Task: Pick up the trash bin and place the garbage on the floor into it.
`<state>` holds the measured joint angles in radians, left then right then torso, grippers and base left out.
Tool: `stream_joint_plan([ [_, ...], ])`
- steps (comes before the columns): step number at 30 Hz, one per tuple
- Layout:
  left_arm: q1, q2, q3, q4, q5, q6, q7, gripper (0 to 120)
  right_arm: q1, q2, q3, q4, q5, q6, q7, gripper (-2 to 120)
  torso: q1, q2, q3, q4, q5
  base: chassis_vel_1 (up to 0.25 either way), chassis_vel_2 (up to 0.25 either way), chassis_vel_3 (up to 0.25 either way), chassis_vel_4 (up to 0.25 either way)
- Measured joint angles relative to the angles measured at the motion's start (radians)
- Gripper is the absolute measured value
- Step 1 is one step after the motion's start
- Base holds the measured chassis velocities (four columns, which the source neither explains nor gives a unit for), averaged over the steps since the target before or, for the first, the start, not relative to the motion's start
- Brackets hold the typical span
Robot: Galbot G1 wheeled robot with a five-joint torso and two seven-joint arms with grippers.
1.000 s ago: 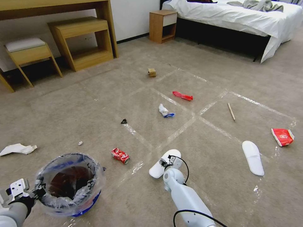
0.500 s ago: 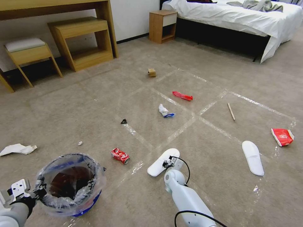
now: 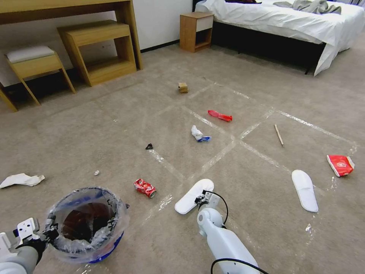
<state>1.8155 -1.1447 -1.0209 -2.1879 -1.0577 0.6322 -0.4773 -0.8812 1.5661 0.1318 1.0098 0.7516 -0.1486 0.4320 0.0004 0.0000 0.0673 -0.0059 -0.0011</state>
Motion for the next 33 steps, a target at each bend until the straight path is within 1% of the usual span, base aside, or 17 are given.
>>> stream_joint_plan([
  [6, 0.000, -0.002, 0.003, 0.002, 0.006, -0.002, 0.001, 0, -0.013, -0.006, -0.016, 0.014, -0.002, 0.008, -0.018, 0, 0.000, 0.000, 0.000, 0.0000, 0.0000, 0.000, 0.000, 0.000, 0.000],
  [10, -0.005, -0.007, 0.013, 0.008, 0.016, -0.003, 0.001, 0, -0.026, -0.020, -0.026, 0.038, 0.002, 0.008, -0.022, 0, 0.000, 0.000, 0.000, 0.0000, 0.0001, 0.000, 0.000, 0.000, 0.000],
  [14, -0.006, -0.011, 0.018, 0.011, 0.022, -0.004, 0.001, 0, -0.045, -0.043, -0.037, 0.088, 0.012, 0.009, -0.027, 0, 0.000, 0.000, 0.000, -0.0001, -0.0002, 0.000, 0.000, 0.000, 0.000],
  [17, -0.006, -0.010, 0.017, 0.010, 0.022, -0.004, 0.002, 0, -0.068, -0.073, -0.043, 0.161, 0.034, 0.009, -0.029, 0, 0.000, 0.000, 0.000, -0.0002, -0.0002, 0.000, 0.000, 0.000, 0.000],
  [19, -0.006, -0.009, 0.016, 0.010, 0.021, -0.004, 0.002, 0, -0.072, -0.078, -0.043, 0.174, 0.038, 0.009, -0.029, 0, 0.000, 0.000, 0.000, -0.0001, -0.0001, 0.000, 0.000, 0.000, 0.000],
  [20, -0.006, -0.008, 0.015, 0.010, 0.021, -0.004, 0.002, 0, -0.083, -0.091, -0.043, 0.205, 0.046, 0.008, -0.028, 0, 0.000, 0.000, 0.000, -0.0001, -0.0002, 0.000, 0.000, 0.000, 0.000],
  [21, -0.006, -0.008, 0.015, 0.010, 0.021, -0.004, 0.002, 0, -0.083, -0.091, -0.043, 0.205, 0.046, 0.008, -0.028, 0, 0.000, 0.000, 0.000, -0.0001, -0.0002, 0.000, 0.000, 0.000, 0.000],
  [23, -0.007, -0.007, 0.014, 0.005, 0.021, -0.003, 0.002, 0, -0.107, -0.118, -0.041, 0.267, 0.056, 0.007, -0.027, 0, 0.000, 0.000, 0.000, -0.0001, -0.0002, 0.000, 0.000, 0.000, 0.000],
  [25, -0.007, -0.007, 0.014, 0.003, 0.020, -0.002, 0.002, 0, -0.114, -0.124, -0.040, 0.281, 0.059, 0.007, -0.027, 0, 0.000, 0.000, 0.000, -0.0001, -0.0002, 0.000, 0.000, 0.000, 0.000],
  [27, -0.012, -0.005, 0.016, -0.002, 0.018, 0.000, -0.003, 0, -0.148, -0.164, -0.035, 0.362, 0.076, 0.016, -0.032, 0, 0.000, 0.000, 0.000, -0.0001, -0.0002, 0.000, 0.000, 0.000, 0.000],
  [29, -0.014, -0.004, 0.016, -0.003, 0.017, 0.000, -0.003, 0, -0.153, -0.171, -0.034, 0.375, 0.078, 0.018, -0.033, 0, 0.000, 0.000, 0.000, -0.0001, -0.0003, 0.000, 0.000, 0.000, 0.000],
  [31, -0.024, 0.000, 0.021, -0.012, 0.005, 0.005, -0.006, 0, -0.194, -0.220, -0.020, 0.472, 0.100, 0.035, -0.044, 0, 0.000, 0.000, 0.000, -0.0003, -0.0001, 0.000, 0.000, 0.000, 0.000],
  [32, -0.028, 0.001, 0.022, -0.013, 0.002, 0.007, -0.008, 0, -0.205, -0.233, -0.014, 0.500, 0.105, 0.041, -0.048, 0, 0.000, 0.000, 0.000, -0.0003, -0.0001, 0.000, 0.000, 0.000, 0.000],
  [33, -0.028, 0.001, 0.022, -0.013, 0.002, 0.007, -0.008, 0, -0.205, -0.233, -0.014, 0.500, 0.105, 0.041, -0.048, 0, 0.000, 0.000, 0.000, -0.0003, -0.0001, 0.000, 0.000, 0.000, 0.000],
])
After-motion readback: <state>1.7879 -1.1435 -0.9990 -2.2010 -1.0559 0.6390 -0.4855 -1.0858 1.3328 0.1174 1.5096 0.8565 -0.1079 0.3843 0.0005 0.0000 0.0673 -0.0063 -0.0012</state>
